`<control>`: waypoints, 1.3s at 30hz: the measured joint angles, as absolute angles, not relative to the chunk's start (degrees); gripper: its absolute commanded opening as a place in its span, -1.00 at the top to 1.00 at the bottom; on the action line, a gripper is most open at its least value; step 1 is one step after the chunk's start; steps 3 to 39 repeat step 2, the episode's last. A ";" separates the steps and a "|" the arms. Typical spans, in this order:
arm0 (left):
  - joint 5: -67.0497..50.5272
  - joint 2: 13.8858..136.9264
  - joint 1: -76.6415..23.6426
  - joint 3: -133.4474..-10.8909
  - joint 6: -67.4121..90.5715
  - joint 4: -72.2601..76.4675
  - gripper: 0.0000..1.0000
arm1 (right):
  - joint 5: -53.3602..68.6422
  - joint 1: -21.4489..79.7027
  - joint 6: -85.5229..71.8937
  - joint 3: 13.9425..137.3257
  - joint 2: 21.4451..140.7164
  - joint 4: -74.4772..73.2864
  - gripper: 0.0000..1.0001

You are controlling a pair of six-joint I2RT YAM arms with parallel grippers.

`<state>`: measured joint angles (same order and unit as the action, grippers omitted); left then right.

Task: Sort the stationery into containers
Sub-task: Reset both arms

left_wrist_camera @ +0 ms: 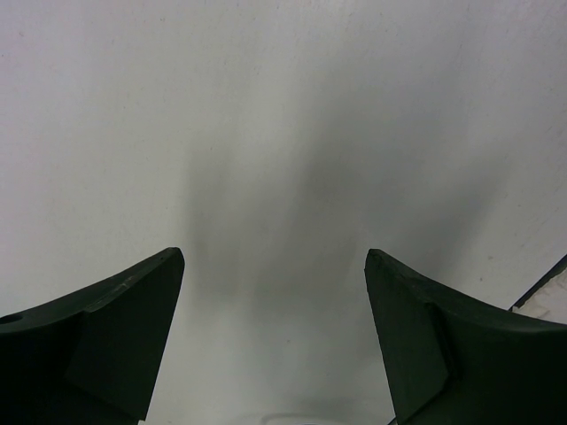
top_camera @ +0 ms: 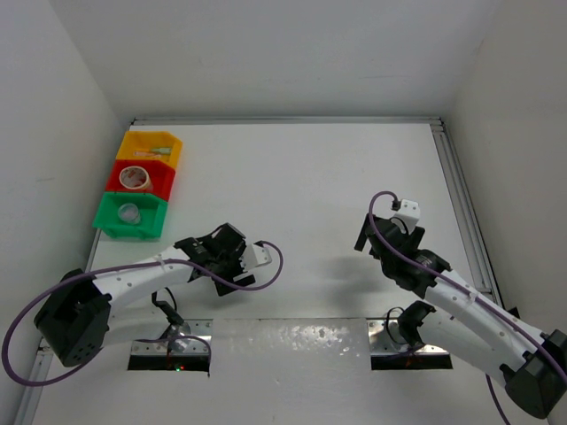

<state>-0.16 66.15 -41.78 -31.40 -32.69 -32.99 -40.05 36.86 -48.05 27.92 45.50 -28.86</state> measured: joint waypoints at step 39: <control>-0.14 66.19 -41.82 -31.40 -32.69 -32.95 -0.63 | -40.12 36.86 -48.27 27.92 45.50 -28.84 -0.98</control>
